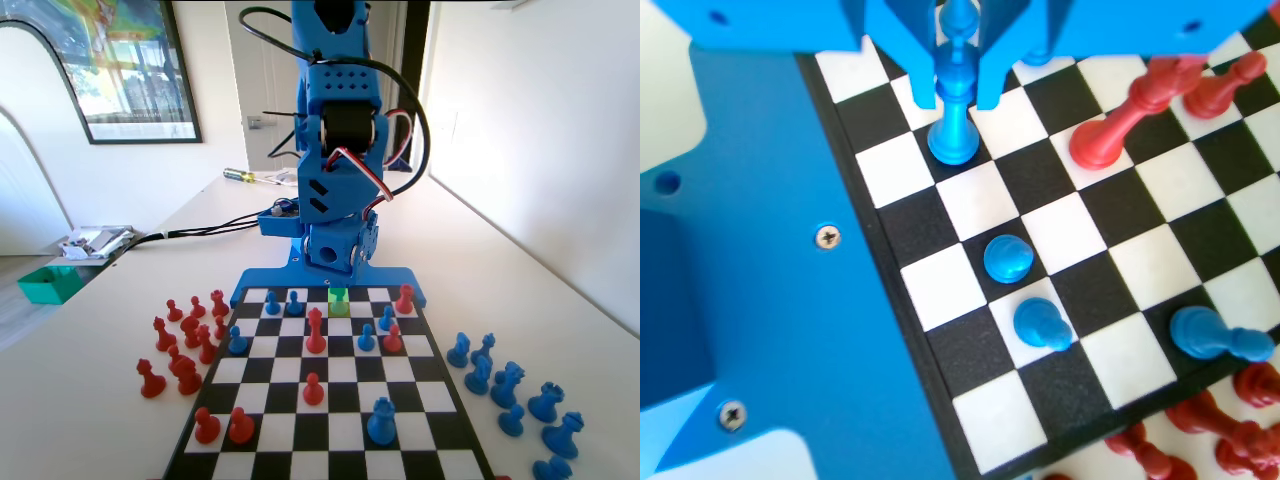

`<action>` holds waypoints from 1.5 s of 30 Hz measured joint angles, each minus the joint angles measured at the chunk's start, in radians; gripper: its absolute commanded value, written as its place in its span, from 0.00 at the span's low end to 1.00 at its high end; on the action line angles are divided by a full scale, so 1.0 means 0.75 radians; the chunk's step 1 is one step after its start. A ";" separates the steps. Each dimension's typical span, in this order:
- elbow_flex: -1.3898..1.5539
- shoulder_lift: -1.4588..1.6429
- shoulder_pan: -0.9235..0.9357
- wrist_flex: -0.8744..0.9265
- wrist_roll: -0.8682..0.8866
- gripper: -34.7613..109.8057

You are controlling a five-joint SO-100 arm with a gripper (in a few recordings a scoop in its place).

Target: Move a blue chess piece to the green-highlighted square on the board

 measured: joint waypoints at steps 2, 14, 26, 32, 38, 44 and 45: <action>0.000 0.000 -0.006 0.000 0.000 0.25; -0.031 0.022 -0.014 0.147 0.000 0.25; 0.035 0.176 -0.014 0.223 -0.014 0.25; 0.123 0.182 -0.043 0.123 -0.014 0.25; 0.180 0.184 -0.035 0.053 -0.037 0.25; 0.202 0.188 -0.033 0.016 -0.037 0.28; 0.202 0.188 -0.035 0.010 -0.033 0.29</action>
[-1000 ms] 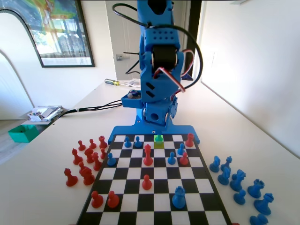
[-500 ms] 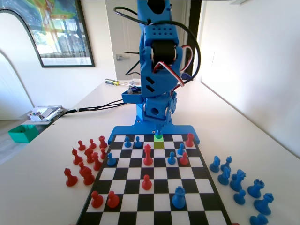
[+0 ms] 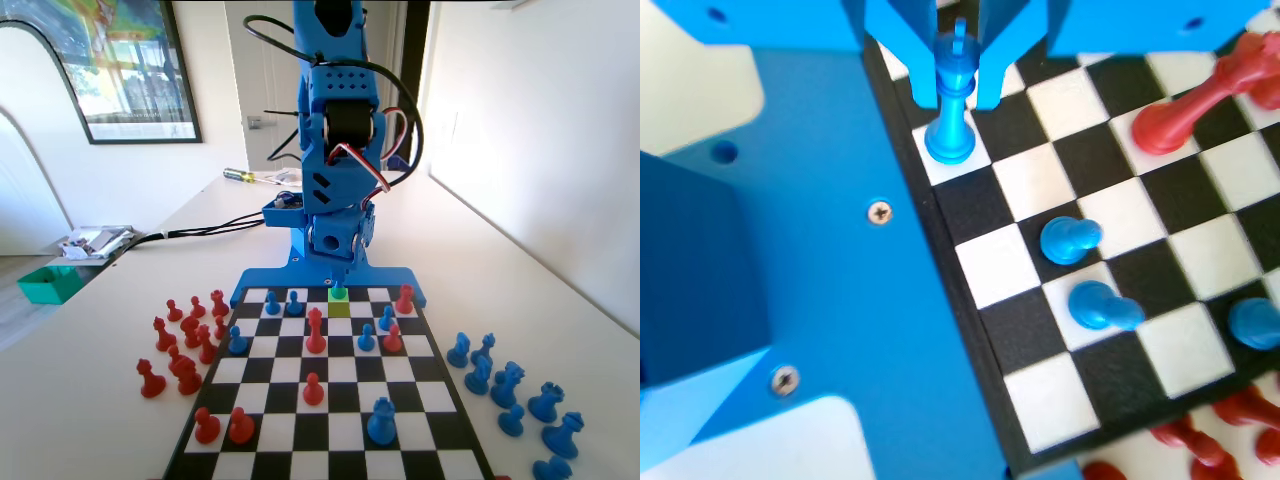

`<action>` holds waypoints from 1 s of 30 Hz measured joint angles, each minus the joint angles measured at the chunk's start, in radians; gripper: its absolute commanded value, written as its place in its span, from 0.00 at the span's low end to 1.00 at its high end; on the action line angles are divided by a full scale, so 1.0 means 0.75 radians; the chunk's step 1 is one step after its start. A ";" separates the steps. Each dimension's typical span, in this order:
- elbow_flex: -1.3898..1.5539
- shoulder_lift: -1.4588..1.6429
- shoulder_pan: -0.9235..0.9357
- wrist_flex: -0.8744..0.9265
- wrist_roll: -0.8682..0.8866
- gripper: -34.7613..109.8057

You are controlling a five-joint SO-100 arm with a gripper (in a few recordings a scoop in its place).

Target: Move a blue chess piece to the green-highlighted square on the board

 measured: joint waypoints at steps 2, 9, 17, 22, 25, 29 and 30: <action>0.000 0.000 0.000 -0.020 0.008 0.33; 0.022 0.000 0.002 -0.088 0.016 0.37; 0.004 0.000 0.006 -0.033 0.008 0.38; -0.133 0.000 0.000 0.190 0.039 0.38; -0.264 0.000 -0.002 0.372 0.053 0.38; -0.448 0.031 -0.002 0.616 0.059 0.33; -0.487 0.051 -0.002 0.667 0.067 0.30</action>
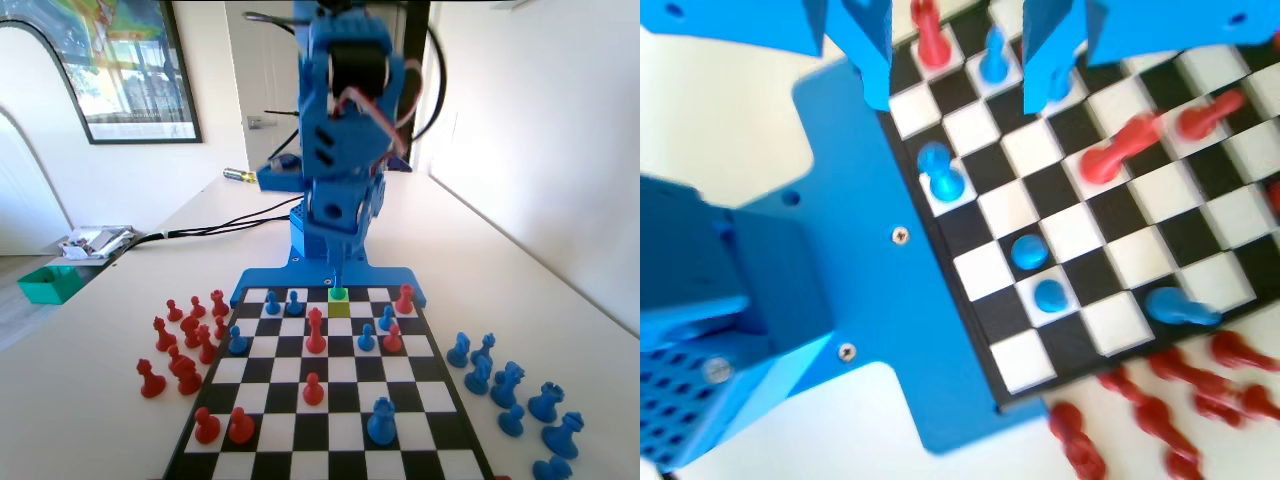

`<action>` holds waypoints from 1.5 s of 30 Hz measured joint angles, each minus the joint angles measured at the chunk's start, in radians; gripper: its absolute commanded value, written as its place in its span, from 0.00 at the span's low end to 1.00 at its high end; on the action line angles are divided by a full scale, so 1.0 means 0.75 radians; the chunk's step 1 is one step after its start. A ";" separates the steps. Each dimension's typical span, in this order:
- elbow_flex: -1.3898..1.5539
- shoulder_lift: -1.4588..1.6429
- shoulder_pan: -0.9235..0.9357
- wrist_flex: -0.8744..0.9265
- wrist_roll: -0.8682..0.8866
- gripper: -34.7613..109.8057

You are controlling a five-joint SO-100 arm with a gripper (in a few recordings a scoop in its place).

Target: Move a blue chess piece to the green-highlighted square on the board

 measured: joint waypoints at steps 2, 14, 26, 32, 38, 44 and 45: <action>-0.080 0.041 0.000 0.102 0.037 0.26; -0.526 0.358 0.000 0.650 0.485 0.25; -0.554 0.884 0.094 0.687 1.031 0.25; -0.391 1.100 0.106 0.620 1.135 0.25; -0.196 1.305 0.106 0.495 1.170 0.25; -0.117 1.415 0.117 0.391 1.197 0.25; -0.112 1.430 0.125 0.380 1.197 0.25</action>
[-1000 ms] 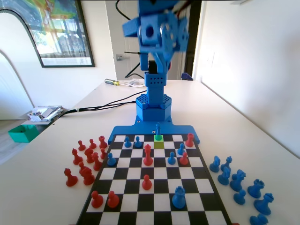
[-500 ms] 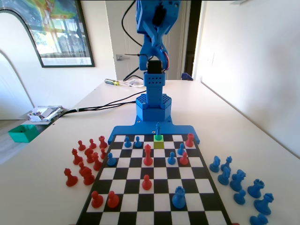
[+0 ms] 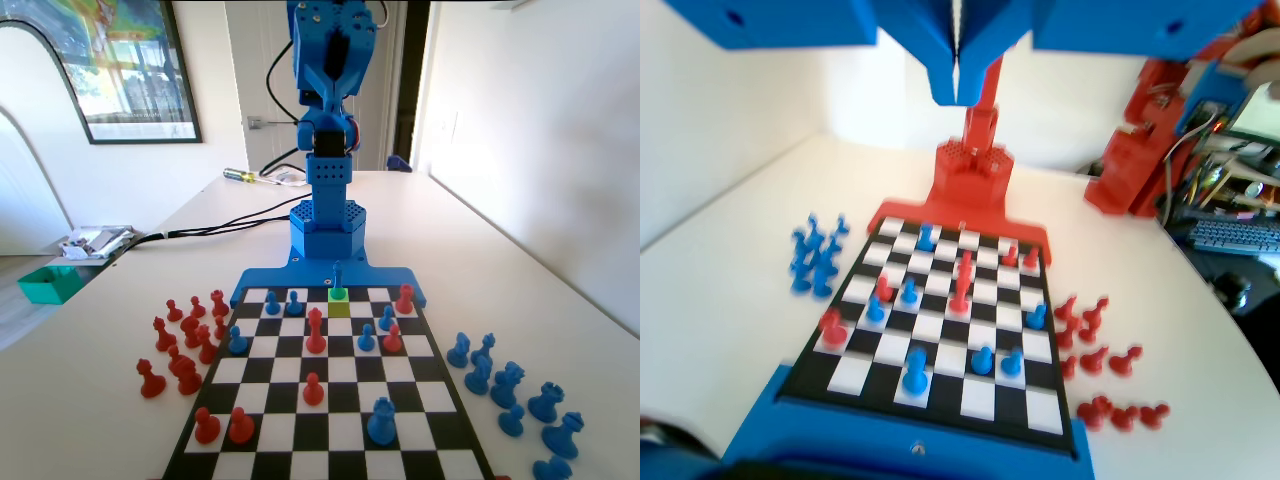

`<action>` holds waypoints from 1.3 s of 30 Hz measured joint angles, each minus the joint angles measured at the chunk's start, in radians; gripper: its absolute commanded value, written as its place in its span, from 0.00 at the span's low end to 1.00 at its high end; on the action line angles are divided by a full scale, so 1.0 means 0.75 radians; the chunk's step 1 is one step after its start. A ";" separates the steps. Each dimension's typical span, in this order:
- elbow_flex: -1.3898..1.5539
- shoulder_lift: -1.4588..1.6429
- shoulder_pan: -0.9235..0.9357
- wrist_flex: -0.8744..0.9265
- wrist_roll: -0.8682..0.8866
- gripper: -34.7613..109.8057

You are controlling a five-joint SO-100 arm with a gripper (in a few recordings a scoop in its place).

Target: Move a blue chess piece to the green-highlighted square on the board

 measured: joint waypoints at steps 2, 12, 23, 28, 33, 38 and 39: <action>0.004 0.027 0.006 -0.010 0.000 0.25; 0.004 0.108 0.008 -0.012 -0.012 0.25; 0.004 0.108 0.008 -0.012 -0.014 0.25; 0.004 0.108 0.008 -0.012 -0.014 0.25; 0.004 0.108 0.008 -0.012 -0.014 0.25; 0.004 0.108 0.008 -0.012 -0.014 0.25; 0.004 0.108 0.008 -0.012 -0.014 0.25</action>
